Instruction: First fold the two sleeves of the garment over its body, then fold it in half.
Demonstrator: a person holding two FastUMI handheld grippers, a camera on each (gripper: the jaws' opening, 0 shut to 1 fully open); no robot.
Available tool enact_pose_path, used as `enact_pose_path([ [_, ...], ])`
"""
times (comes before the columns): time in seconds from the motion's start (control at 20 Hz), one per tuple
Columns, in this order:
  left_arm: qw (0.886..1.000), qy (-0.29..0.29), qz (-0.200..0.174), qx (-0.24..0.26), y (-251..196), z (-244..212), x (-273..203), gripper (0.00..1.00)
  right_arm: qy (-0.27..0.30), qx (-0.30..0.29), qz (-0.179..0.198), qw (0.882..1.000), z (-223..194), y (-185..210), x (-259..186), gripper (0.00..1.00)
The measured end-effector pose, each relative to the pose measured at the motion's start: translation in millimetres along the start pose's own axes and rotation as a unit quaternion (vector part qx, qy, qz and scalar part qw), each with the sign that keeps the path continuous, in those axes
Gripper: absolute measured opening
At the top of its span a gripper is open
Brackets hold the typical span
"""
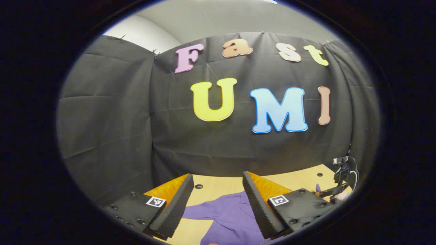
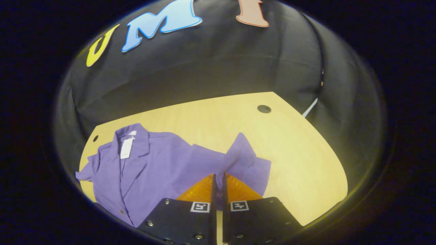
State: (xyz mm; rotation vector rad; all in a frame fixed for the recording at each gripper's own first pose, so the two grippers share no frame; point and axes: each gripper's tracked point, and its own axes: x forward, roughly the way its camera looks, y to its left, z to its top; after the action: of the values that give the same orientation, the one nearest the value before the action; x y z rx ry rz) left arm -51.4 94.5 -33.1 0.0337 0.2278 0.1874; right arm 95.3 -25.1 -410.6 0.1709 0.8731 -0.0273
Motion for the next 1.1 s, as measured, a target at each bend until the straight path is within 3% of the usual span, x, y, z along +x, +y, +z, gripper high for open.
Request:
enact_pose_path([
  [0.6, 0.994, 0.016, 0.104, -0.005, 114, -25, -38, 0.93, 0.003, -0.068, 0.121, 0.990, 8, 199, 3, 0.07],
  [1.1, 0.978, 0.026, 0.205, -0.004, 213, -41, -89, 0.95, 0.016, -0.164, 0.240, 0.957, -20, 399, -10, 0.07],
])
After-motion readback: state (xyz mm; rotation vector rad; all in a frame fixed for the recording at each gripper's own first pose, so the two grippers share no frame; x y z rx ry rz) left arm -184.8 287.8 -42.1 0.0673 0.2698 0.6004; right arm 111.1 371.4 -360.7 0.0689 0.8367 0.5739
